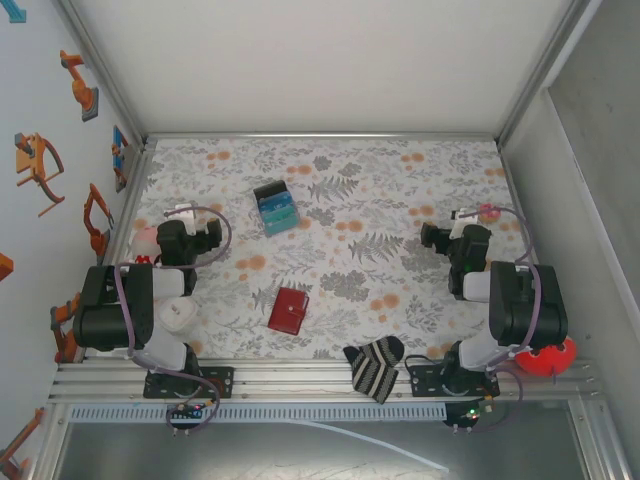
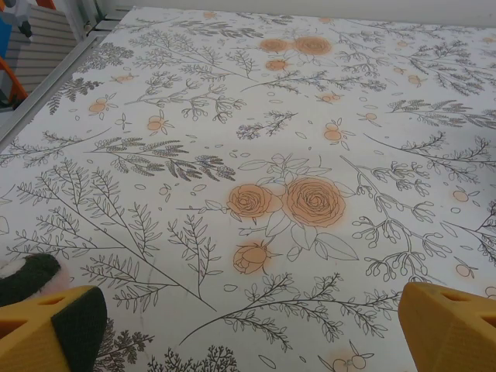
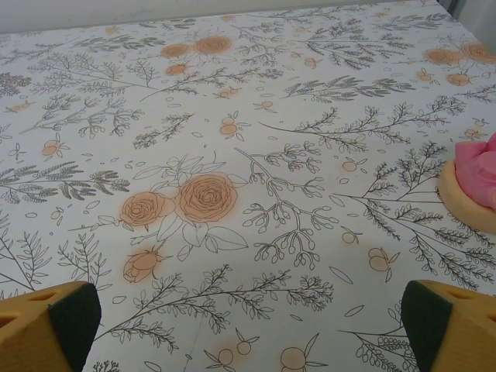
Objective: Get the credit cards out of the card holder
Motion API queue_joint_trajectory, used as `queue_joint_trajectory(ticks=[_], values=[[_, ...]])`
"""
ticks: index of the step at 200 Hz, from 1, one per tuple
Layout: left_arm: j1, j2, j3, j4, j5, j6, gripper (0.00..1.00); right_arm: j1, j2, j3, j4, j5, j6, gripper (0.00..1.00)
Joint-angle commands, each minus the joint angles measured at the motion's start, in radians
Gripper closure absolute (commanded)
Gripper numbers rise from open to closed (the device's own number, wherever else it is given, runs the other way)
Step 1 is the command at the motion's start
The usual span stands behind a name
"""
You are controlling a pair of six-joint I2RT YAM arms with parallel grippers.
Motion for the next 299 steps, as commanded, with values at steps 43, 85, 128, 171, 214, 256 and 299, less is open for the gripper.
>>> queue_joint_trajectory(ticks=[43,85,128,171,214,256,299], values=[[-0.001,-0.005,0.008,-0.002,0.0,-0.004,0.03,0.005,-0.007,0.026,-0.001,0.009,-0.009,0.01],[-0.001,-0.004,0.008,-0.002,0.0,-0.003,0.03,0.006,-0.008,0.026,-0.001,0.009,-0.009,0.01],[-0.001,-0.005,0.008,-0.003,0.001,-0.004,0.03,0.005,-0.007,0.026,-0.001,0.009,-0.01,0.01],[-0.001,-0.005,0.008,-0.002,0.0,-0.005,0.03,0.005,-0.008,0.026,-0.001,0.009,-0.009,0.01],[-0.001,-0.004,0.008,-0.001,0.002,-0.004,0.03,0.005,-0.007,0.026,-0.001,0.009,-0.01,0.01],[-0.001,-0.008,0.006,0.001,0.0,-0.004,0.03,0.005,-0.02,0.038,-0.03,0.018,-0.006,0.04],[-0.008,-0.125,0.03,-0.129,-0.007,0.003,0.03,0.004,-0.115,0.066,-0.164,0.058,0.012,0.07]])
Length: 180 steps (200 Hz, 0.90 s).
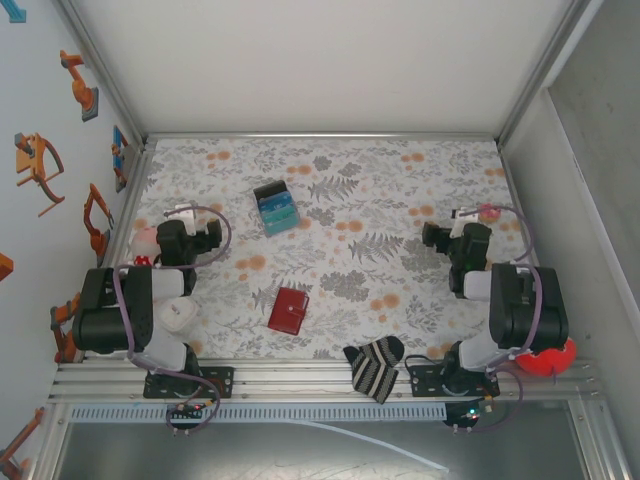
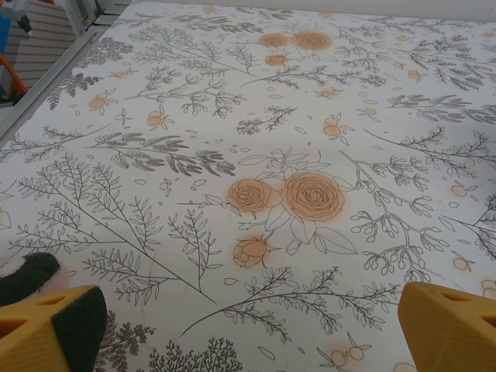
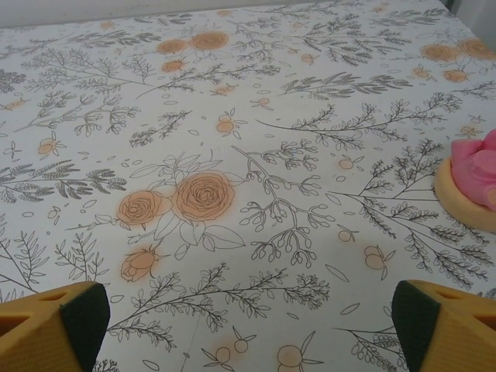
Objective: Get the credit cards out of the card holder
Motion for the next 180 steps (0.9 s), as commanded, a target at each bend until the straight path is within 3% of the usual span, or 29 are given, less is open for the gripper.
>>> queue_joint_trajectory(ticks=[1,43,49,90,142,180], values=[[-0.009,-0.088,0.027,-0.078,-0.008,0.003,0.03,0.005,-0.079,0.046,-0.093,0.05,0.013,0.07],[-0.063,-0.275,0.092,-0.346,-0.067,-0.047,0.03,0.003,-0.157,0.137,-0.339,0.099,0.077,0.05],[-0.079,-0.297,0.107,-0.385,-0.075,-0.056,0.03,0.004,-0.17,0.138,-0.349,0.099,0.083,0.01],[-0.207,-0.462,0.159,-0.665,-0.105,-0.198,0.03,0.017,-0.284,0.178,-0.513,0.145,0.134,0.01],[-0.549,-0.674,0.109,-0.964,-0.261,-0.434,0.03,0.125,-0.349,0.258,-0.791,0.253,0.214,0.01],[-0.85,-0.683,0.065,-1.1,-0.423,-0.659,0.03,0.262,-0.351,0.315,-0.93,0.382,0.271,0.01]])
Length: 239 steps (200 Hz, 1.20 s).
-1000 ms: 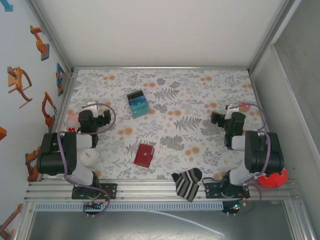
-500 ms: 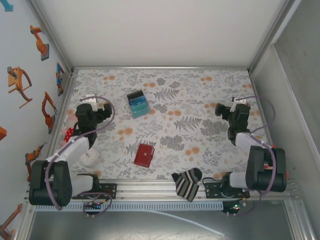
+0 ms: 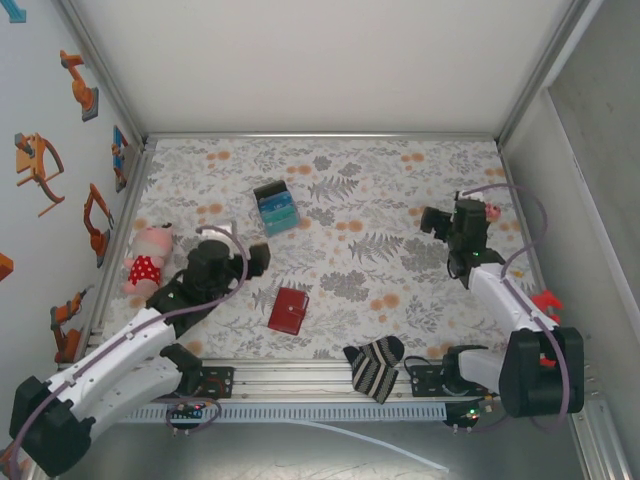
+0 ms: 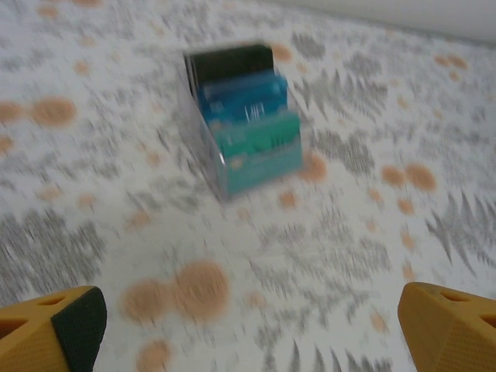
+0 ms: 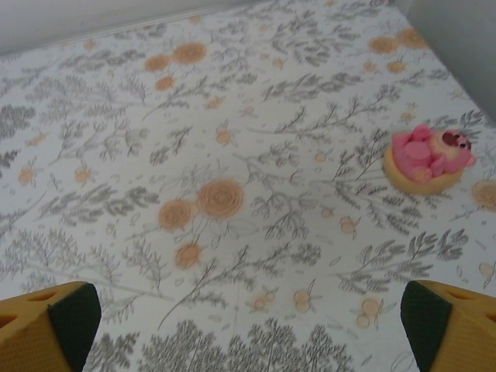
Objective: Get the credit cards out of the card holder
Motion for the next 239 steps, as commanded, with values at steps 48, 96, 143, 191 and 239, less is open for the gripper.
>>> queue_joint_trajectory(ticks=[48,96,143,191,239], values=[[-0.429,0.229,0.065,-0.307,-0.21,-0.379,0.03,0.105,0.004,0.094,-0.216,0.116,0.147,0.01],[-0.526,0.5,0.18,-0.318,-0.151,-0.381,0.03,0.11,0.009,0.124,-0.255,0.139,0.146,0.01],[-0.527,0.603,0.203,-0.312,-0.093,-0.409,0.03,0.11,0.004,0.127,-0.269,0.157,0.141,0.01],[-0.527,0.652,0.194,-0.323,-0.071,-0.431,0.03,0.11,0.005,0.121,-0.269,0.152,0.148,0.01],[-0.527,0.691,0.178,-0.317,-0.056,-0.421,0.09,0.11,-0.025,0.103,-0.279,0.164,0.147,0.01]])
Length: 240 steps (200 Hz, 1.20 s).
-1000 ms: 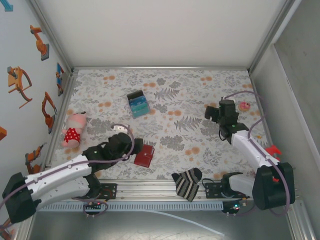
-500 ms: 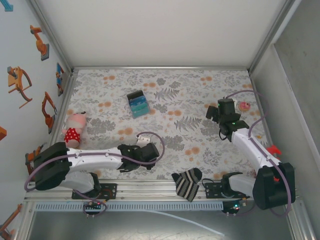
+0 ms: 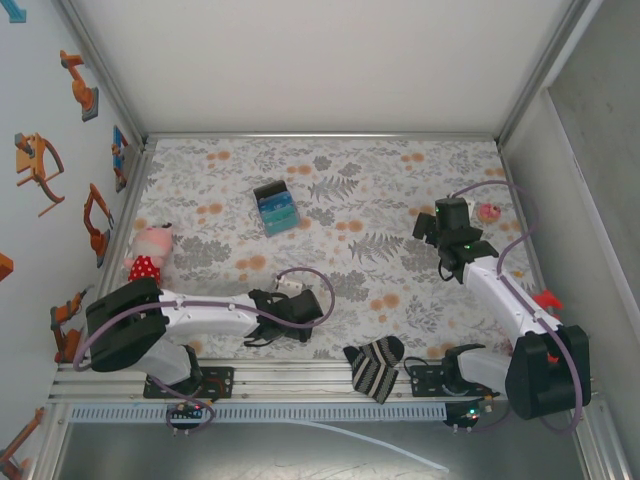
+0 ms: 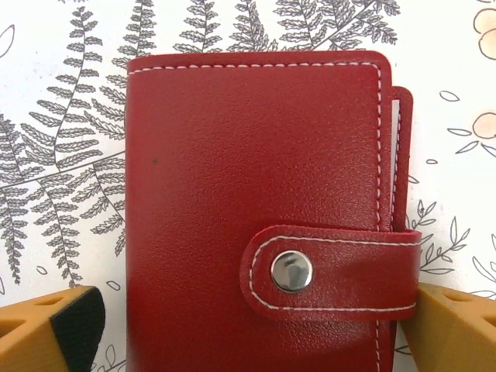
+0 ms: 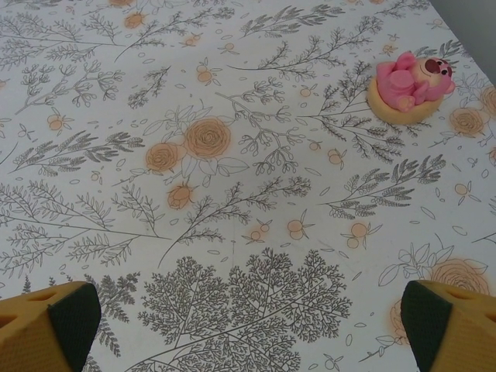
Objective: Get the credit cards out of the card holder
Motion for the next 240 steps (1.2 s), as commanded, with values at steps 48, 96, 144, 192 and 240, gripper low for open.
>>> queue_joint_trajectory(ticks=[48,96,144,192,240], values=[[0.0,0.016,-0.056,0.018,0.01,0.038,0.29,0.008,-0.038,0.016,-0.026,0.011,0.018,0.0],[0.007,-0.028,-0.063,0.055,-0.026,0.088,0.41,0.007,-0.036,0.028,-0.049,-0.063,0.049,0.01],[0.021,-0.148,-0.098,0.134,-0.135,0.131,0.48,0.007,-0.051,0.031,-0.079,-0.286,0.097,0.01],[0.059,-0.273,-0.169,0.307,-0.27,0.223,0.49,0.05,-0.069,-0.004,0.01,-0.531,0.199,0.07],[0.099,-0.383,-0.26,0.647,-0.31,0.459,0.51,0.137,-0.048,0.03,0.099,-0.723,0.281,0.1]])
